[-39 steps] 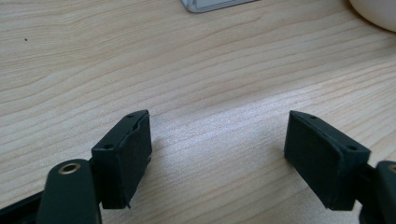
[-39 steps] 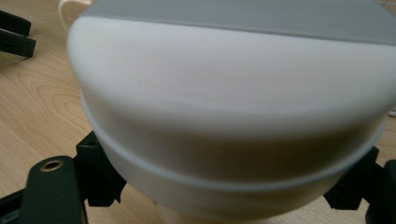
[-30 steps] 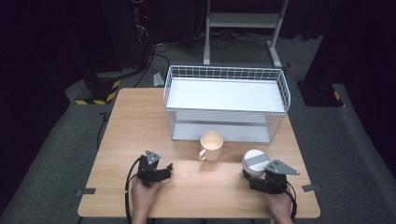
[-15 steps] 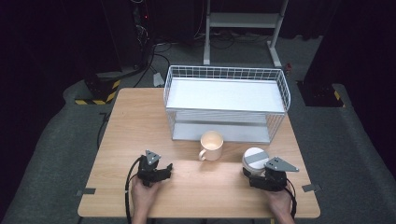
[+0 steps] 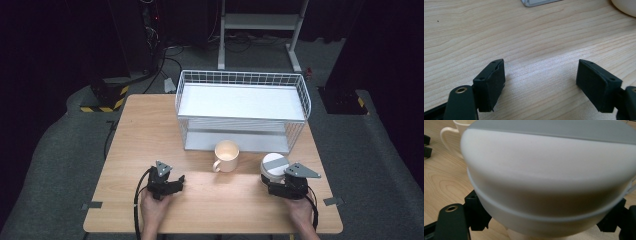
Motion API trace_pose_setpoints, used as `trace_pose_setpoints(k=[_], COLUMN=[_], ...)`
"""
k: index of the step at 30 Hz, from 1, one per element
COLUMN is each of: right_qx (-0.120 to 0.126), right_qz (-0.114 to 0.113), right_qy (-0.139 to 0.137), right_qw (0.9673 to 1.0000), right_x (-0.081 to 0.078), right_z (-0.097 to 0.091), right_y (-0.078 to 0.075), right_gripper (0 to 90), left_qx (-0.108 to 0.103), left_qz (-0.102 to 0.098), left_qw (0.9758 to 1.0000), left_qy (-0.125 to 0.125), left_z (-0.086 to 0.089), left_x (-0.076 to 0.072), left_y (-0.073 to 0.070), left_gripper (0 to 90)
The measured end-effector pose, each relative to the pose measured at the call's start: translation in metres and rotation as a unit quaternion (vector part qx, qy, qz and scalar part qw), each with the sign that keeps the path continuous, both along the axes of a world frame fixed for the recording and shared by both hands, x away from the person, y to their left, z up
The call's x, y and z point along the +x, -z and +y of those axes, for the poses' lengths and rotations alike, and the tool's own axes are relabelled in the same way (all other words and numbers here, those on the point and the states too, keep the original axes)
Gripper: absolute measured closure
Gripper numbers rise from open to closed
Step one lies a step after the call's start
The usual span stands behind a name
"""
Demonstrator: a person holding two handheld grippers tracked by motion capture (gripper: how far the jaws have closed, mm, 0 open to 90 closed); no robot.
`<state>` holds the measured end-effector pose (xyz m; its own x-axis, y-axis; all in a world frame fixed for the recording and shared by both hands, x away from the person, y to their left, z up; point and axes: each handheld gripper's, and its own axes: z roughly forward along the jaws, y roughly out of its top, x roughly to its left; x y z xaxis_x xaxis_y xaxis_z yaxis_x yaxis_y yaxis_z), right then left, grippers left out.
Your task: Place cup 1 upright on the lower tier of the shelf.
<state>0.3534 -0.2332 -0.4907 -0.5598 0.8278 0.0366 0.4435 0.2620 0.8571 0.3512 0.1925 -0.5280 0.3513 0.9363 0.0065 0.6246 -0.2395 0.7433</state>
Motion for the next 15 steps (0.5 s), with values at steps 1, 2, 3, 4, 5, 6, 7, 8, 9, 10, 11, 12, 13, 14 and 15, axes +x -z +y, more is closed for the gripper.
trace_pose_setpoints(k=[1,2,3,4,5,6,7,8,9,10,11,12,13,14,15], right_qx=[0.002,0.001,0.001,-0.002,-0.002,-0.002,-0.002,-0.002,-0.002,-0.002,-0.002,0.000,0.000,0.000,-0.004], right_qz=[0.002,0.004,0.005,0.005,0.005,0.007,0.007,0.008,0.007,0.006,0.006,0.006,0.006,0.007,0.005], right_qy=[0.001,0.001,0.002,0.003,0.003,0.003,0.003,0.005,0.006,0.008,0.008,0.009,0.009,0.010,0.010], right_qw=[1.0000,1.0000,1.0000,1.0000,1.0000,1.0000,1.0000,1.0000,1.0000,1.0000,1.0000,0.9999,0.9999,0.9999,0.9999], right_x=[0.001,0.003,0.005,0.008,0.008,0.012,0.012,0.013,0.015,0.018,0.018,0.020,0.020,0.022,0.023], right_z=[0.000,-0.001,-0.001,-0.001,-0.001,-0.001,-0.001,-0.001,-0.001,-0.001,-0.001,0.000,0.000,0.000,0.000], right_y=[0.000,0.000,0.000,-0.001,-0.001,-0.001,-0.001,-0.002,-0.002,-0.003,-0.003,-0.004,-0.004,-0.005,-0.005], right_gripper=[18.6,18.6,18.6,18.6,18.6,18.6,18.6,18.6,18.6,18.6,18.6,18.6,18.6,18.6,18.6], left_qx=[0.000,0.000,0.000,0.000,0.000,0.000,0.000,0.000,0.000,0.000,0.000,0.001,0.000,0.000,0.001], left_qz=[0.000,0.000,0.000,0.000,0.000,0.000,0.000,0.000,0.000,0.000,0.000,0.000,0.000,0.000,0.000], left_qw=[1.0000,1.0000,1.0000,1.0000,1.0000,1.0000,1.0000,1.0000,1.0000,1.0000,1.0000,1.0000,1.0000,1.0000,1.0000], left_qy=[0.000,0.000,0.000,0.000,0.000,0.000,0.000,0.000,0.000,0.000,0.000,0.000,0.000,0.000,0.000], left_z=[0.000,0.000,0.000,0.000,0.000,0.000,0.000,0.000,0.000,0.000,0.000,0.000,0.000,0.000,0.000], left_x=[0.000,0.000,0.000,0.000,0.000,0.000,0.000,0.000,0.000,0.000,0.000,0.000,0.000,0.000,0.000], left_y=[0.000,0.000,0.000,0.000,0.000,0.000,0.000,0.000,0.000,0.000,0.000,0.000,0.000,0.000,0.000], left_gripper=[23.4,23.4,23.4,23.4,23.4,23.4,23.4,23.4,23.4,23.4,23.4,23.4,23.4,23.4,23.4])
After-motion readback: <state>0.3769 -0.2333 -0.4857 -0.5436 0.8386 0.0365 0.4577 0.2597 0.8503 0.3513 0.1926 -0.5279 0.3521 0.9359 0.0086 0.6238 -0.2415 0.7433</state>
